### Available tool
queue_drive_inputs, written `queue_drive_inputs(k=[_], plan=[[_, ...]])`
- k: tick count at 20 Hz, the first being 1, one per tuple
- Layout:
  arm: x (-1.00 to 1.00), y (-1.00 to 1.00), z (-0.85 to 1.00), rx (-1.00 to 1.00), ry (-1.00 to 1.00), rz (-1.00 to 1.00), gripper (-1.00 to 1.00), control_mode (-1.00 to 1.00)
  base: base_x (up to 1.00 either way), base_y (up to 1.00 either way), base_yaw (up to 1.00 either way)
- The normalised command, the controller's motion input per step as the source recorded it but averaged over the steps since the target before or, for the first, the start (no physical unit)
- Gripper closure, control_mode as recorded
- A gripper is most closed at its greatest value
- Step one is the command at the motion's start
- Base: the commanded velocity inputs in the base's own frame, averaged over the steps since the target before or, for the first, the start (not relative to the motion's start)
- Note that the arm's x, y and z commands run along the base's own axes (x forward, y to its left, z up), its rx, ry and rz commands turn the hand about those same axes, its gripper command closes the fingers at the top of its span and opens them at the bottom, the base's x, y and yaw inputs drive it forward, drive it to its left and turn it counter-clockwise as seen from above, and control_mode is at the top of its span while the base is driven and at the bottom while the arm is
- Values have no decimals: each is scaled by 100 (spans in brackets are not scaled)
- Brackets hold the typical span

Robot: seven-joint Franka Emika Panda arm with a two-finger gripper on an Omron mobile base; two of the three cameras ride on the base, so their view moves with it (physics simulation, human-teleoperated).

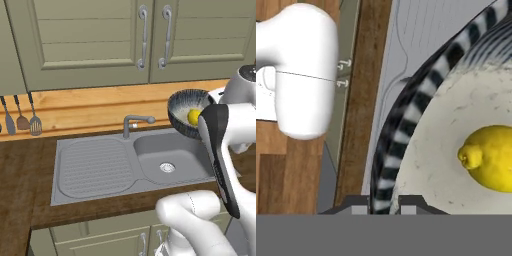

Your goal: Pick the lemon from the sink and place it in the bowl. Then pick the bowl and place it in the microwave. Then close the microwave door and press the start button.

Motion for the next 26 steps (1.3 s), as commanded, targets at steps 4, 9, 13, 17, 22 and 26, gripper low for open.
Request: queue_drive_inputs(k=[4, 9, 13, 17, 22, 26], plan=[[0, 0, 0, 0, 0, 0, 100, 100, -65, 0, 0], [0, 0, 0, 0, 0, 0, 100, 100, -93, -6, -3], [0, 0, 0, 0, 0, 0, 100, 100, -29, -26, -15], [0, 0, 0, 0, 0, 0, 100, 100, -2, -34, -31], [0, 0, 0, 0, 0, 0, 100, 100, 0, -27, -39], [0, 0, 0, 0, 0, 0, 100, 100, 0, -12, -37]])
